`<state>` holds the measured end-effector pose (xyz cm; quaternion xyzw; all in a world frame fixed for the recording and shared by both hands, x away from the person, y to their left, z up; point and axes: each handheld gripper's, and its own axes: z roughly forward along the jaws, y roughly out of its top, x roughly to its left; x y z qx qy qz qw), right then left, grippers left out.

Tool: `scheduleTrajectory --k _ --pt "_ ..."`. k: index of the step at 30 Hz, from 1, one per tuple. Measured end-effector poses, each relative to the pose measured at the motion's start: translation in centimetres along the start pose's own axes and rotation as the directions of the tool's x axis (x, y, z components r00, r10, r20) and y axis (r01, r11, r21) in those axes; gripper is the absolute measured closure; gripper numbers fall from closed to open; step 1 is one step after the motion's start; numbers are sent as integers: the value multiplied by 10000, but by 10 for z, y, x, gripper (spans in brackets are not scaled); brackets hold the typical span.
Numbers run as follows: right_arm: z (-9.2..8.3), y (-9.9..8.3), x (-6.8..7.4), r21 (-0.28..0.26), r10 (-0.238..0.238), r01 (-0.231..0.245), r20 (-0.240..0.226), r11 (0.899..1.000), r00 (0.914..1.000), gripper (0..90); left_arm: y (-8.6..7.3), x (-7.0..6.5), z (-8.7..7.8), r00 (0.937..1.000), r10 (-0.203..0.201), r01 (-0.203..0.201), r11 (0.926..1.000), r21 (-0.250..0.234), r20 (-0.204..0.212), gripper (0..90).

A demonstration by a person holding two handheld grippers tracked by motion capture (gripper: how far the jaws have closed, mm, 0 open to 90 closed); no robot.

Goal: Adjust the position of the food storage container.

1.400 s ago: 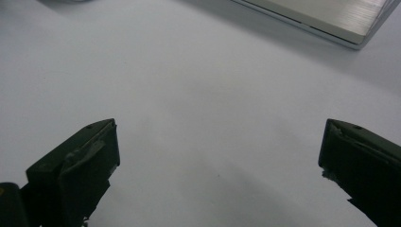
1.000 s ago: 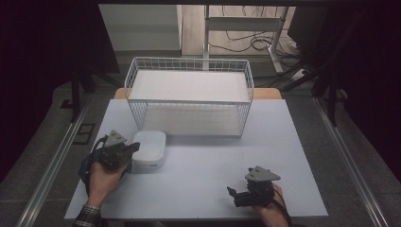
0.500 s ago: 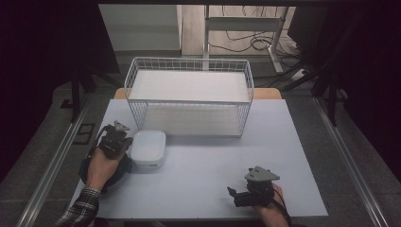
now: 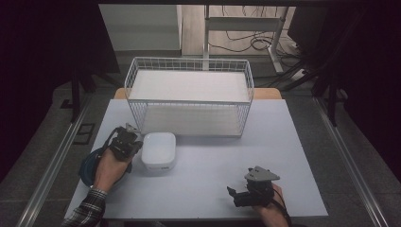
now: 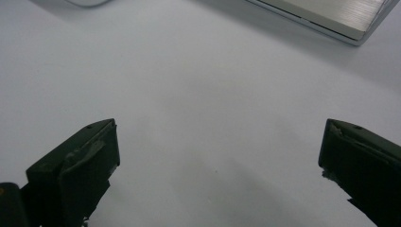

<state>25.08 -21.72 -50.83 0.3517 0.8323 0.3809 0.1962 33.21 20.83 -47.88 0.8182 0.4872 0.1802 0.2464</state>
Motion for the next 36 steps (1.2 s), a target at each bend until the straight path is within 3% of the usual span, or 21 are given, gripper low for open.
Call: scheduleTrajectory --k 2,9,15,17,21,24,25,28,30,34,36 --pt "0 0 0 -78 76 -76 -27 9999 10000 0 2 -12 0 9995 235 -233 9997 -87 194 900" --pt "-1 1 0 -226 96 -97 -77 9997 9999 0 6 -39 2 9961 477 -448 9982 -398 748 900" --pt "1 1 2 -335 284 -284 -7 9990 9996 0 10 -61 7 9856 669 -528 9942 -934 1553 900" --pt "1 1 2 -357 306 -305 6 9989 9995 0 11 -62 7 9830 712 -548 9935 -999 1690 900" --pt "1 3 3 -566 405 -404 10 9976 9992 0 29 -52 6 9881 371 -112 9852 -1709 1492 899" --pt "2 5 4 -572 489 -492 -78 9972 9988 0 40 -47 11 9870 219 87 9820 -1889 1593 898" --pt "2 7 7 -601 512 -529 -290 9968 9983 0 46 -46 14 9875 320 -15 9812 -1931 1546 897" --pt "2 8 9 -605 526 -550 -399 9967 9978 0 59 -46 26 9876 170 113 9839 -1783 1559 896" --pt "3 10 12 -510 506 -542 -677 9972 9964 0 67 -46 38 9885 323 -90 9878 -1556 1479 891" --pt "3 12 14 -382 489 -525 -892 9979 9948 0 73 -44 51 9866 304 -106 9924 -1229 1606 893" --pt "3 13 13 -375 505 -542 -939 9978 9943 45 71 -44 53 9872 416 -253 9941 -1058 1542 898"
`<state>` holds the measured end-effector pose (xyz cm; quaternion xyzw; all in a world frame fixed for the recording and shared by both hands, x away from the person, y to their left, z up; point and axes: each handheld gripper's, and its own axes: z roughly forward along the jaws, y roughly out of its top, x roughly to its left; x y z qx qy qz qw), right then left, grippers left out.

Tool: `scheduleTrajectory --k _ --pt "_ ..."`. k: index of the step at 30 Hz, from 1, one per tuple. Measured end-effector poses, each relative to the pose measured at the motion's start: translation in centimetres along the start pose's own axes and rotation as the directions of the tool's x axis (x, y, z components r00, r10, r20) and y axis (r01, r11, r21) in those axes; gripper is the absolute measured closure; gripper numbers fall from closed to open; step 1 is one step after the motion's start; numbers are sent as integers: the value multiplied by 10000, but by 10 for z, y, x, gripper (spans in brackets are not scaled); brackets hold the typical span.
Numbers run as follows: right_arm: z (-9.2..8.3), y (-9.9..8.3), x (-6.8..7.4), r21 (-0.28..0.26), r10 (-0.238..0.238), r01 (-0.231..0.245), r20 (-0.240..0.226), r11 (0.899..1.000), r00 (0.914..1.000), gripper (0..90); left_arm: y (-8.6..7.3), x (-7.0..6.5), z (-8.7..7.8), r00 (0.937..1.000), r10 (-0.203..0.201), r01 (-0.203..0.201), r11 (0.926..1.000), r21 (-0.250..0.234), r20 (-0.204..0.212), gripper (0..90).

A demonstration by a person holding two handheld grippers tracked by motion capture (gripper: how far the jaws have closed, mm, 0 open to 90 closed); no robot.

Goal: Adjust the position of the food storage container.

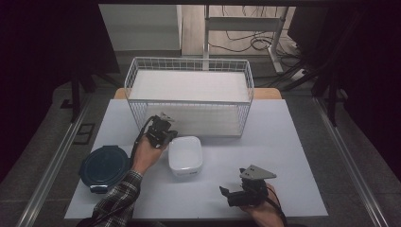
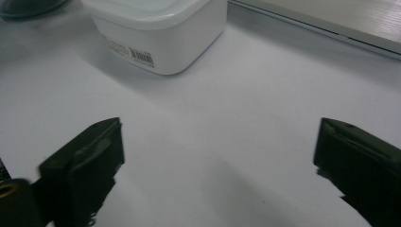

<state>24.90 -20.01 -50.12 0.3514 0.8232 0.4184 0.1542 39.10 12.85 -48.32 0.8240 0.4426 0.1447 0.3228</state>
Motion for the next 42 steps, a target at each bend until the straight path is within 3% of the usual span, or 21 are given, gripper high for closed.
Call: scheduleTrajectory --k 2,8,13,15,17,18,20,21,22,25,27,29,31,32,35,39,42 --pt "0 1 0 20 12 -12 -50 10000 10000 88 -2 0 -1 9998 -167 167 9999 23 97 899" --pt "-1 3 0 -36 31 -31 -21 10000 10000 177 -9 -11 -4 9984 -174 172 9998 30 529 898" --pt "-1 5 4 -23 -109 109 -106 9999 9999 245 -16 -32 -3 9934 72 -59 9999 -114 1142 898" --pt "0 7 6 70 -174 176 -280 9998 9995 281 -18 -38 -9 9950 439 -421 9989 -220 899 883" --pt "0 8 8 92 -232 234 -247 9997 9994 325 -19 -39 -15 9955 504 -476 9982 -357 808 863" --pt "-1 12 9 93 -285 291 -536 9995 9982 459 -23 -38 -28 9953 571 -523 9968 -612 785 841" --pt "-1 19 11 -57 -362 359 -922 9993 9951 606 -31 -35 -46 9965 569 -507 9937 -998 604 766" --pt "-1 24 13 -144 -462 448 -1155 9989 9922 675 -31 -35 -46 9965 569 -507 9937 -998 604 717" --pt "2 31 18 -201 -592 569 -1375 9982 9887 744 -43 -31 -63 9971 633 -570 9894 -1338 433 676" --pt "15 48 31 -38 -1237 1250 -1755 9921 9767 855 -68 -24 -83 9984 519 -555 9805 -1885 -240 501" --pt "34 63 45 190 -1783 1863 -2096 9823 9614 891 -85 -16 -94 9981 256 -370 9764 -2127 -560 363" --pt "54 76 59 342 -2286 2407 -2092 9700 9508 892 -100 -9 -105 9980 -34 -106 9750 -2217 -624 301" --pt "63 82 66 361 -2406 2536 -2124 9666 9471 892 -104 -7 -108 9982 -72 -64 9747 -2234 -603 228" --pt "85 96 78 615 -2532 2741 -2327 9597 9390 892 -115 -2 -116 9977 -199 39 9710 -2392 -648 190" --pt "106 109 89 948 -2632 2926 -2414 9515 9340 892 -126 1 -122 9969 -482 308 9664 -2550 -622 115" --pt "132 118 102 1896 -3410 3859 -2312 9028 9112 894 -133 7 -125 9971 -733 652 9620 -2653 -208 65" --pt "134 118 100 2258 -3697 4040 -1797 8864 9116 895 -133 7 -127 9973 -707 623 9589 -2768 -203 56"
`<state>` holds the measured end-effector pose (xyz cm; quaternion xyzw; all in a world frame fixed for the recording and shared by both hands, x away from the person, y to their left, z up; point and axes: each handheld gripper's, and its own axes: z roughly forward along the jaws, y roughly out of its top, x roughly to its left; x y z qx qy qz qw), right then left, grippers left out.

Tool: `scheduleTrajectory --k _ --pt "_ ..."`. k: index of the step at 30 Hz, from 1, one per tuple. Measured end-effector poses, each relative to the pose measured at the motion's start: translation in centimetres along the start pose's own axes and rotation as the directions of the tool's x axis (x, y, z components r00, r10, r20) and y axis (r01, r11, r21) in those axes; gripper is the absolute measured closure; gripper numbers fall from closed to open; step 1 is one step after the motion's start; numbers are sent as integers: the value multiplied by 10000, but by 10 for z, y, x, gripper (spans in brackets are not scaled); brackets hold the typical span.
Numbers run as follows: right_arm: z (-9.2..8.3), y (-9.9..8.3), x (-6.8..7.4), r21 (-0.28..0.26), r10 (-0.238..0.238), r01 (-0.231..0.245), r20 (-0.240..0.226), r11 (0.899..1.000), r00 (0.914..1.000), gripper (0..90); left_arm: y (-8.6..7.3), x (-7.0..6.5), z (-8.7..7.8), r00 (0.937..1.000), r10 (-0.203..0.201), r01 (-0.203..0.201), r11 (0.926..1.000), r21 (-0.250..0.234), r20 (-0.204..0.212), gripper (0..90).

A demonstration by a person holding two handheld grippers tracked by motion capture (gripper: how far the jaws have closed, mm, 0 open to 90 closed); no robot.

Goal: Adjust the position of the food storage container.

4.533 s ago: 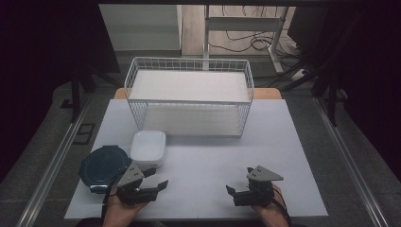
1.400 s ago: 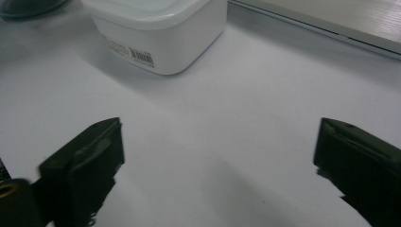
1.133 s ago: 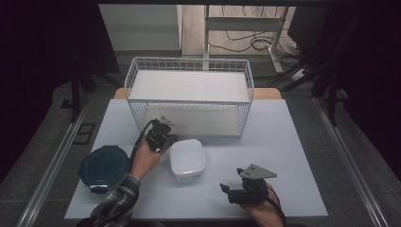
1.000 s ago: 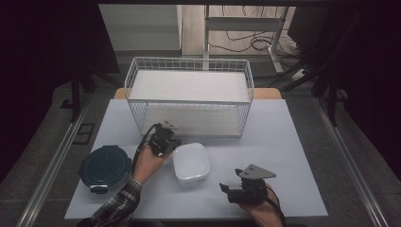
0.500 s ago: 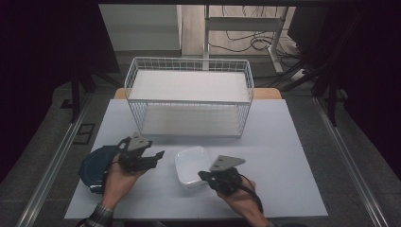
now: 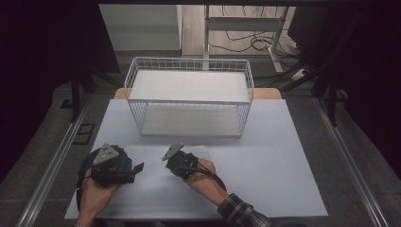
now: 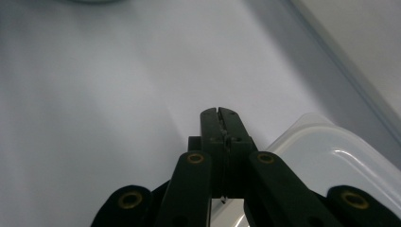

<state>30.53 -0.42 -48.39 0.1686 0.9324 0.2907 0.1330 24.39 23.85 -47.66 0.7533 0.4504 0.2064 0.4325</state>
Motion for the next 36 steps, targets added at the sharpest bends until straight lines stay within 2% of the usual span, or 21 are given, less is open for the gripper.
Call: scheduleTrajectory --k 3,6,9,13,17,18,19,20,21,22,24,25,27,29,30,31,32,33,34,35,36 --pt "-7 -11 -15 104 477 -481 311 9988 9984 895 0 -2 0 9997 194 -194 9998 -39 -135 52" --pt "-22 -35 -39 8 1284 -1288 687 9917 9893 895 0 -4 1 9990 389 -387 9992 109 -223 53" --pt "-40 -63 -59 -147 2010 -2006 1126 9796 9731 895 0 -6 4 9983 500 -492 9984 278 -296 44" --pt "-65 -100 -82 -359 2863 -2844 1677 9580 9433 894 1 -6 5 9982 470 -458 9984 328 -379 63" --pt "-91 -138 -102 -631 3754 -3712 2313 9264 8975 895 0 -5 3 9979 451 -443 9988 187 -457 106" --pt "-97 -148 -108 -734 4016 -3965 2537 9151 8800 895 0 -5 3 9981 394 -387 9991 145 -483 124" --pt "-101 -155 -111 -781 4139 -4085 2665 9094 8704 894 0 -3 2 9980 316 -309 9994 128 -556 133" --pt "-105 -164 -117 -833 4333 -4284 2868 8997 8544 895 0 -2 1 9979 302 -295 9995 129 -579 147" --pt "-108 -169 -120 -922 4450 -4384 2971 8940 8448 895 -1 0 0 9976 256 -250 9996 102 -637 159" --pt "-112 -174 -123 -1040 4668 -4586 3114 8825 8277 894 -1 2 -1 9972 248 -240 9996 120 -713 178" --pt "-116 -178 -124 -1238 4771 -4636 3274 8774 8156 894 -3 7 -4 9947 250 -231 9995 209 -992 222" --pt "-116 -178 -122 -1322 4791 -4624 3241 8768 8158 893 -3 7 -4 9947 250 -231 9995 209 -992 255" --pt "-118 -175 -116 -1461 4667 -4435 3072 8843 8293 882 -8 21 -15 9862 351 -294 9989 375 -1617 414" --pt "-118 -171 -110 -1564 4577 -4302 2892 8891 8408 860 -13 33 -25 9793 37 38 9993 369 -2024 631" --pt "-118 -170 -107 -1589 4498 -4211 2837 8930 8469 851 -15 38 -29 9759 -152 231 9992 338 -2177 697" --pt "-118 -170 -107 -1589 4498 -4211 2837 8930 8469 851 -15 38 -29 9759 -152 231 9992 338 -2177 764" --pt "-118 -169 -105 -1595 4464 -4174 2785 8946 8504 843 -20 48 -38 9648 -482 574 9980 279 -2586 764" --pt "-116 -166 -98 -1635 4433 -4136 2517 8956 8603 808 -27 61 -48 9513 -837 936 9954 193 -2966 899" --pt "-116 -166 -96 -1621 4405 -4116 2423 8968 8644 796 -30 66 -53 9434 -1038 1138 9934 135 -3150 899" --pt "-115 -166 -94 -1638 4403 -4113 2332 8967 8671 780 -35 74 -61 9295 -1434 1519 9884 -16 -3397 900" --pt "-114 -165 -91 -1666 4360 -4069 2181 8981 8731 753 -39 78 -65 9216 -1596 1674 9859 -88 -3538 900"
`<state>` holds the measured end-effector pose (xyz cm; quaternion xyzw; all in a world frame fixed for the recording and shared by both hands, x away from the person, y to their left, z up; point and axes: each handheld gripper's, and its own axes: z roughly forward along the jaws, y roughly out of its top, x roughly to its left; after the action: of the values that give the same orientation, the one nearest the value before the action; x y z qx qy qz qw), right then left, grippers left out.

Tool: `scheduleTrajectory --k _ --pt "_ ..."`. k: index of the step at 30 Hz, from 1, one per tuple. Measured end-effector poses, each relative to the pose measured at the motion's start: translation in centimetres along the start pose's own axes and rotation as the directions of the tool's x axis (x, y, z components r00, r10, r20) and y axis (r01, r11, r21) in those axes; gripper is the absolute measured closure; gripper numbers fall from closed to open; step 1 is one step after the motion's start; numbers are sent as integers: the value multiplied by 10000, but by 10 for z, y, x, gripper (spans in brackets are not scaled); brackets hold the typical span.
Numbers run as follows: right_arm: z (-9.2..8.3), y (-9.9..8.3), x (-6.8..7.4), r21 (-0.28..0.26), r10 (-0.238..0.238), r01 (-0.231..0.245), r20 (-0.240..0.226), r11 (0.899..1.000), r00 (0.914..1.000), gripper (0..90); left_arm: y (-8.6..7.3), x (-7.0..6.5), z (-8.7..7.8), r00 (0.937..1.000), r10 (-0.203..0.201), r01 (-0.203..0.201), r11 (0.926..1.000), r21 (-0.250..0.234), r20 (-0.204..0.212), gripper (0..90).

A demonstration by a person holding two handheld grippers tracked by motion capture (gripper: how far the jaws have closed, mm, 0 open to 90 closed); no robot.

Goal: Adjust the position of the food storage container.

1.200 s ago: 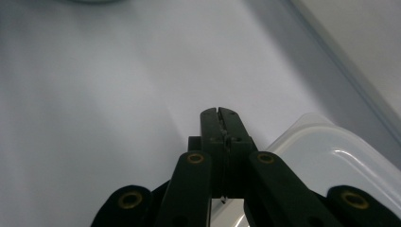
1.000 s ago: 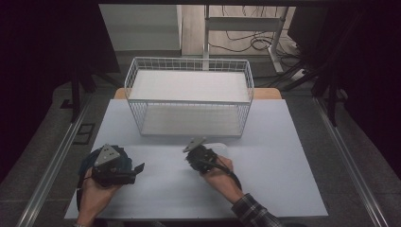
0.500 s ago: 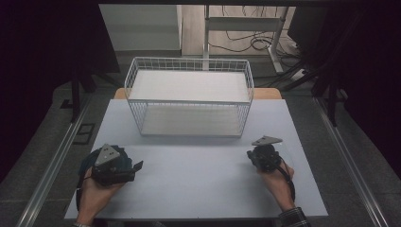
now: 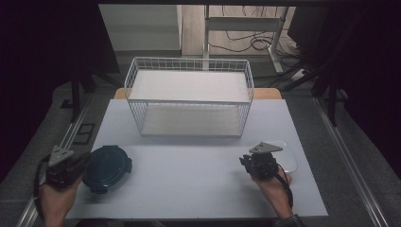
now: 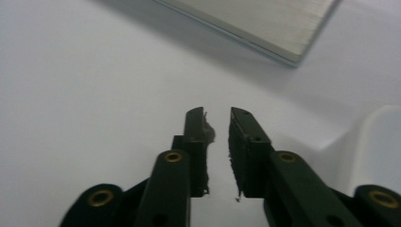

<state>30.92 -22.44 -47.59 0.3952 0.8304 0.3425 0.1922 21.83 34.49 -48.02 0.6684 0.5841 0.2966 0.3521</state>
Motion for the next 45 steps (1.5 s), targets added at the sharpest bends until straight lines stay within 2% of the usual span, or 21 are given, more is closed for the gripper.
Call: scheduleTrajectory --k 3,5,6,8,10,13,16,20,21,23,24,27,31,33,34,35,36,40,41,43,45 --pt "0 -1 7 -136 -190 186 -273 9997 9994 681 -15 18 -5 9970 -526 539 9983 228 -572 900" --pt "1 0 11 -244 -291 282 -401 9993 9988 635 -18 21 -4 9960 -584 609 9975 349 -676 900" --pt "1 0 14 -274 -330 318 -471 9991 9983 613 -27 25 3 9927 -629 724 9932 910 -1032 900" --pt "0 0 19 -323 -424 408 -505 9986 9978 592 -32 26 10 9963 -734 785 9884 1298 -435 900" --pt "-1 -1 22 -351 -465 446 -554 9984 9974 583 -30 25 11 9949 -829 902 9864 1375 -578 900" --pt "-3 -1 23 -468 -351 319 -694 9984 9970 575 -30 27 11 9904 -1372 1379 9801 1429 -146 900" --pt "-4 -1 23 -545 -200 157 -797 9984 9966 569 -29 23 12 9901 -1406 1387 9793 1474 25 900" --pt "-7 -2 22 -645 -20 -41 -946 9979 9955 557 -22 2 18 9946 -941 852 9813 1725 440 900" --pt "-7 -2 22 -645 -20 -41 -946 9979 9955 557 -22 2 18 9946 -941 852 9813 1725 440 900" --pt "-8 -2 23 -646 -28 -35 -972 9979 9953 555 -18 -11 22 9932 -841 684 9811 1809 808 900" --pt "-8 -3 23 -602 -53 -6 -976 9982 9952 557 -15 -23 26 9917 -718 514 9818 1827 1066 900" --pt "-8 -5 24 -420 -189 153 -881 9990 9959 569 -10 -42 31 9902 -384 127 9824 1864 1346 900" --pt "-10 -7 23 -439 -149 108 -922 9990 9956 592 -6 -63 37 9816 -171 -181 9831 1820 1900 900" --pt "-12 -7 23 -459 -167 126 -907 9989 9957 598 -5 -67 38 9806 -133 -226 9833 1804 1955 900" --pt "-13 -8 24 -439 -117 76 -933 9990 9956 599 -3 -79 40 9739 -24 -386 9836 1761 2268 900" --pt "-13 -8 24 -439 -117 76 -933 9990 9956 599 -3 -79 40 9739 -24 -386 9836 1761 2268 900" --pt "-15 -9 24 -467 -94 48 -988 9989 9951 592 0 -91 42 9687 41 -487 9836 1737 2483 900" --pt "-17 -11 25 -540 -125 63 -1137 9985 9934 580 5 -116 49 9556 347 -855 9829 1630 2925 900" --pt "-17 -11 25 -572 -100 32 -1185 9984 9929 578 5 -116 49 9556 347 -855 9829 1630 2925 900" --pt "-19 -11 25 -607 -85 13 -1190 9982 9929 574 9 -133 55 9446 587 -1143 9812 1558 3230 900" --pt "-20 -12 25 -639 -55 -22 -1203 9980 9927 569 12 -144 59 9394 716 -1277 9807 1484 3352 900"
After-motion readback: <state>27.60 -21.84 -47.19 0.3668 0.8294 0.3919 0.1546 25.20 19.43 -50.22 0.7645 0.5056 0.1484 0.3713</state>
